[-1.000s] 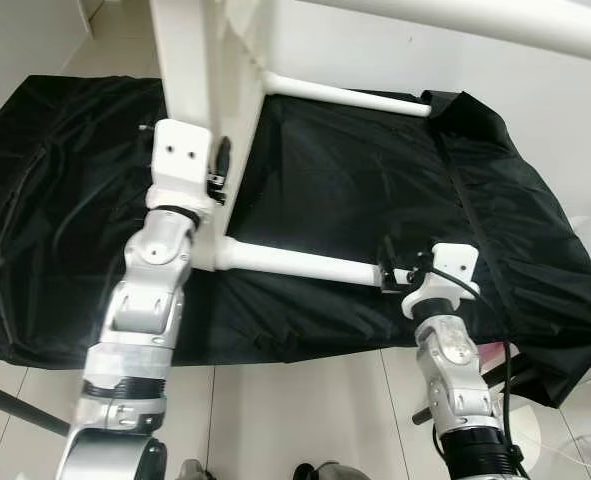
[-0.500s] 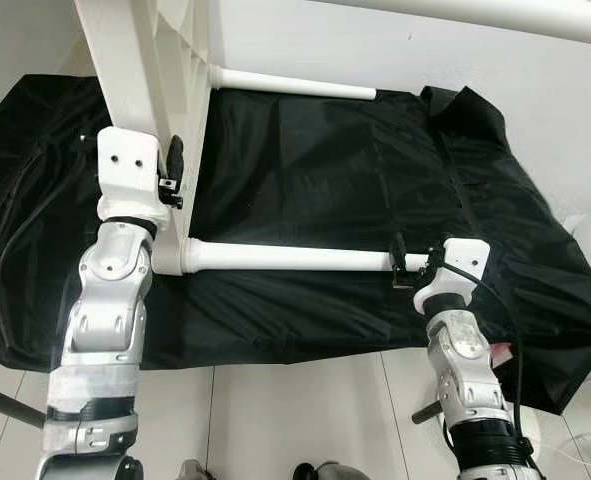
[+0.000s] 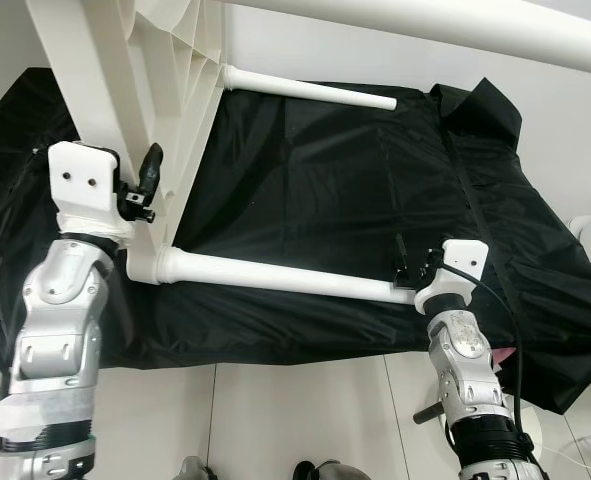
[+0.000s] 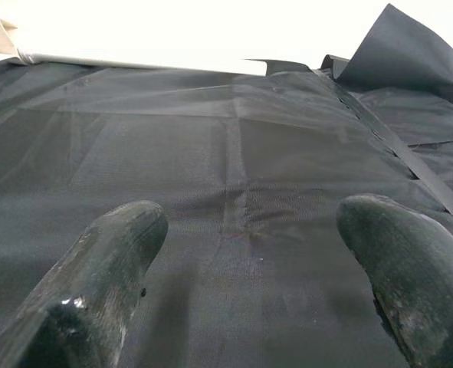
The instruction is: Building children table
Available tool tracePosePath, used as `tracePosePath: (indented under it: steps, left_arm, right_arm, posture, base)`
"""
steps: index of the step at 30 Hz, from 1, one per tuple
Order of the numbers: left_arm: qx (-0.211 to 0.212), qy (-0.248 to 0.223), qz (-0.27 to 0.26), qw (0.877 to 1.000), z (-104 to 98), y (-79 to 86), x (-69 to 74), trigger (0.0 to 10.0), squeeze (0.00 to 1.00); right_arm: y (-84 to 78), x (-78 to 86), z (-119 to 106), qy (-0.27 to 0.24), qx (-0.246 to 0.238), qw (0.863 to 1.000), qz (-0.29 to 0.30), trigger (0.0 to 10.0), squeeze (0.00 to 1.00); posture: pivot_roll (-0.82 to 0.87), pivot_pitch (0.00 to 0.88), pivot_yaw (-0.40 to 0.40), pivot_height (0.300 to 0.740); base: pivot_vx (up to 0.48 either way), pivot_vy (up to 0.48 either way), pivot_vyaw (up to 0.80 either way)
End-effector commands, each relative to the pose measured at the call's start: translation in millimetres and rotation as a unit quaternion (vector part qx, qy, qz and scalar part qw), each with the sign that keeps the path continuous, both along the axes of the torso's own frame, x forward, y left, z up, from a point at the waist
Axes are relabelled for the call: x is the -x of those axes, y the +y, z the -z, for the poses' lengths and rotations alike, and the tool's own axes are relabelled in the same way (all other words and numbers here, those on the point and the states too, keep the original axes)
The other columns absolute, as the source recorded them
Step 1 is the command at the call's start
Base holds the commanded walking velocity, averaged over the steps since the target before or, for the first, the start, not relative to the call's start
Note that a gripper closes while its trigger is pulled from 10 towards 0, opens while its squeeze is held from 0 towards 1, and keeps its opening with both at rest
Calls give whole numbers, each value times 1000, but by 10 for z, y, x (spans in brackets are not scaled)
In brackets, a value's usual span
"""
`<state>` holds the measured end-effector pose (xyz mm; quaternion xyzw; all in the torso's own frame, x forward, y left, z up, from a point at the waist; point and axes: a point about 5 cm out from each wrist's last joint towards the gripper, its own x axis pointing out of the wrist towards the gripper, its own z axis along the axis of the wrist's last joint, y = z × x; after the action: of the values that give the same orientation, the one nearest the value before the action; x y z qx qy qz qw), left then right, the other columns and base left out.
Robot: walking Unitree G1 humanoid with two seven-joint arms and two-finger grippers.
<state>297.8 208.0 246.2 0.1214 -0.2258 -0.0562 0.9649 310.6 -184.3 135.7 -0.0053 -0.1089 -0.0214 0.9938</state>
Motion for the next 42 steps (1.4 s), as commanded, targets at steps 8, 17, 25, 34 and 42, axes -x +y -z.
tracePosePath:
  steps: [8, 17, 25, 34, 42]
  left_arm:
    - [-12, -60, -28, 998, -231, 146, 188, 0, 0]
    - [-9, -22, 46, 999, -102, -92, 173, 10000, 1000]
    - [-34, 7, 96, 995, -37, -232, 185, 10000, 0]
    - [-48, 28, 156, 986, -3, -264, 307, 10000, 0]
    - [-49, 56, 188, 979, -3, -25, 529, 10000, 0]
  right_arm:
    - [-58, -27, 12, 0, 6, 1000, 1, 10000, 0]
    - [-41, -61, 4, -1, 11, 1000, -8, 10000, 0]
    - [-88, -40, 22, -1, 12, 1000, -3, 10000, 0]
    - [-113, -26, 48, 1, 12, 1000, 1, 10000, 0]
    - [-93, -46, 58, 4, 11, 1000, -3, 10000, 0]
  posture:
    - [43, 105, -63, 740]
    - [43, 106, -70, 740]
    - [38, 105, -61, 740]
    - [43, 109, -60, 740]
    - [57, 119, -71, 740]
  base:
    - [0, 0, 0]
    - [0, 0, 0]
    - [0, 0, 0]
    - [0, 0, 0]
    - [0, 0, 0]
